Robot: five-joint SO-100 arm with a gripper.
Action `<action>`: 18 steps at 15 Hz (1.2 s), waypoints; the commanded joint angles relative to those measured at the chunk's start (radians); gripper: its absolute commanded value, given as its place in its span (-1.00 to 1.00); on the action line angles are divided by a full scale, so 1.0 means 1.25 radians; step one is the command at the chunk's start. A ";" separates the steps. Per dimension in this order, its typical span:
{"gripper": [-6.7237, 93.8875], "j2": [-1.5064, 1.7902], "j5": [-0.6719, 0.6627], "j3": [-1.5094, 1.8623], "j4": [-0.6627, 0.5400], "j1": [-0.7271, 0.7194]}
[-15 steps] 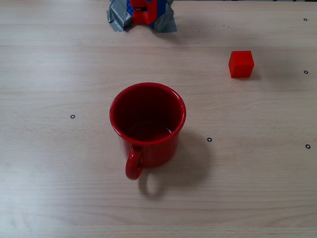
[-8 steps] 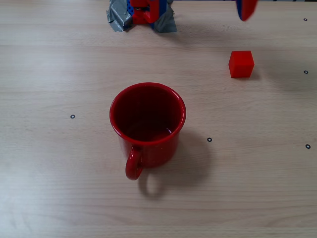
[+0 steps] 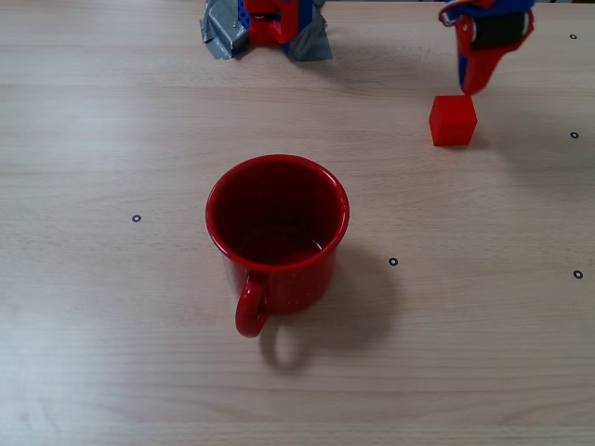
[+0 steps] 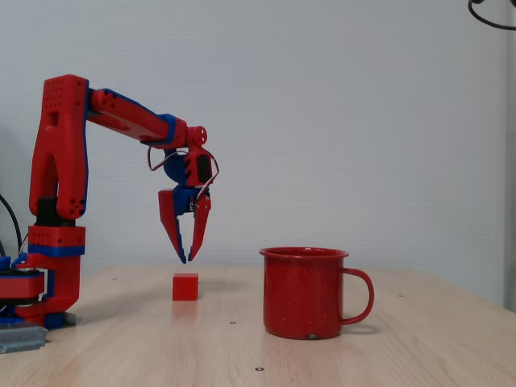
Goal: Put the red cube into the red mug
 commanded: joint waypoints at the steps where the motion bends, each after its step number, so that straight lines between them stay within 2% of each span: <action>1: -0.86 0.020 0.028 -0.082 0.012 -0.010; 3: -0.83 0.011 0.042 -0.090 0.020 -0.011; 4: -0.57 0.009 0.039 -0.090 0.033 -0.016; 7: 0.06 0.005 0.045 -0.119 0.125 -0.028; 8: 0.14 0.004 0.044 -0.126 0.140 -0.028; 18: 0.17 -0.012 0.085 -0.077 0.104 -0.069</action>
